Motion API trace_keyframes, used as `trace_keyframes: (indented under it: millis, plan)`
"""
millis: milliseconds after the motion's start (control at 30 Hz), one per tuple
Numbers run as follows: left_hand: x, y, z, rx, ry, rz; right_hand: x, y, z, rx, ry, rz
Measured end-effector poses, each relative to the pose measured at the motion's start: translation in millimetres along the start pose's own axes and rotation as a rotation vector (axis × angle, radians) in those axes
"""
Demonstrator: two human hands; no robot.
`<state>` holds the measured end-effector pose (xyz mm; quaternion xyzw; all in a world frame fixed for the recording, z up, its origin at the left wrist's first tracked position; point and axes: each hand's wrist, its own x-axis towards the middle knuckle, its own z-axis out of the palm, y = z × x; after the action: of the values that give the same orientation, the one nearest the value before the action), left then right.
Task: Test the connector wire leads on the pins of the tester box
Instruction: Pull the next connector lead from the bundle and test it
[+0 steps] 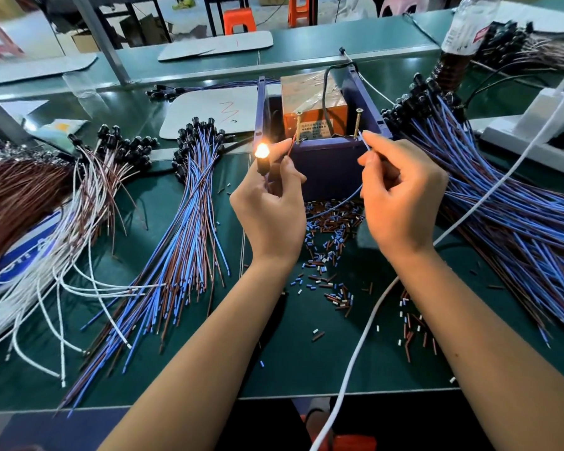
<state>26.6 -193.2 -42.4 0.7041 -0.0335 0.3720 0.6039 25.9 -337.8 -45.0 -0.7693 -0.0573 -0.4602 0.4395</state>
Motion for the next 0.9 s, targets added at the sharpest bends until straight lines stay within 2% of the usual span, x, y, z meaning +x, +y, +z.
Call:
trace_keyframes:
  millis: [233, 400, 467, 600, 700, 833, 900]
  plan:
    - [0, 3, -2, -0.009, 0.043, 0.037, -2, 0, -2, 0.04, 0.009, 0.038]
    - [0, 12, 2, -0.102, 0.057, 0.057, -5, -3, -14, 0.064, 0.07, 0.08]
    - [-5, 26, 16, -0.131, -0.02, 0.021, -4, -4, -24, 0.057, 0.127, 0.107]
    - [-14, 66, 68, -0.195, -0.326, -0.081, 3, -2, -60, 0.013, 0.337, 0.13]
    - [-27, 101, 117, -0.268, -0.658, -0.35, 9, 6, -105, -0.062, 0.449, 0.114]
    - [-59, 135, 183, -0.408, -1.067, -0.955, 21, 24, -174, -0.187, 0.581, 0.198]
    - [-75, 140, 205, -0.542, -1.184, -1.205, 24, 31, -203, -0.232, 0.599, 0.276]
